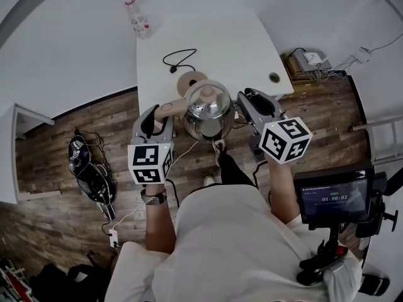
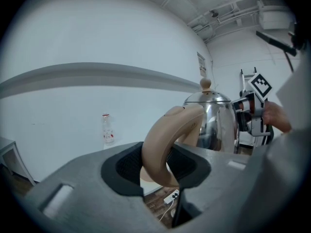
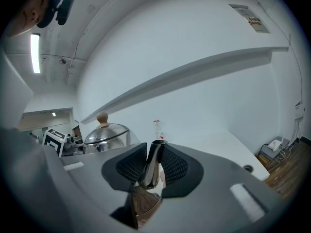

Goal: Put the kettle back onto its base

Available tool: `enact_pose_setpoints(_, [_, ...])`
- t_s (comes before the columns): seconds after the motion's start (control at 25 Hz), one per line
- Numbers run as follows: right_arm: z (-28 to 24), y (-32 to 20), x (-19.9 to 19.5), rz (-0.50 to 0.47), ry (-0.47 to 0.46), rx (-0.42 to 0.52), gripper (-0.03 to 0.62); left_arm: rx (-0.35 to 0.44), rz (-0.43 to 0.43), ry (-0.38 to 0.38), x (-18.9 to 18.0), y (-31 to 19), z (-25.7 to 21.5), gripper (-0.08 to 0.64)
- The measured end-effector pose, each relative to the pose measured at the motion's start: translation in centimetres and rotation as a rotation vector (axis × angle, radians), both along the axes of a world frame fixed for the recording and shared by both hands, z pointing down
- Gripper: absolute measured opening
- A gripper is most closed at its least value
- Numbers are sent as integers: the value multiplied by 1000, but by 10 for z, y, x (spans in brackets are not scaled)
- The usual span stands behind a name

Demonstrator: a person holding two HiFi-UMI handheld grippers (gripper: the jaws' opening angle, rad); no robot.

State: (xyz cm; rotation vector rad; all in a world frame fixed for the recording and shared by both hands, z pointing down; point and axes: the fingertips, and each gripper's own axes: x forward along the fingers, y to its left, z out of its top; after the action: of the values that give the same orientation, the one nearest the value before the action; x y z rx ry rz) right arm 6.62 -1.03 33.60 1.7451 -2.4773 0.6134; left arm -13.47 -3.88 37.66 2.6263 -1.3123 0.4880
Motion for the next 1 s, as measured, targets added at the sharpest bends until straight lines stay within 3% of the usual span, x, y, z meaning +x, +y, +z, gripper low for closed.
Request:
enact_pose_setpoints(0.72, [-1,-4,-12,-64,7,26,91,21,-65,-12,-14,11,2,150])
enact_pose_setpoints(1.0, [24,-120,18,-121,-14,-66,90,-63,-119,-35,15,-90,23,150])
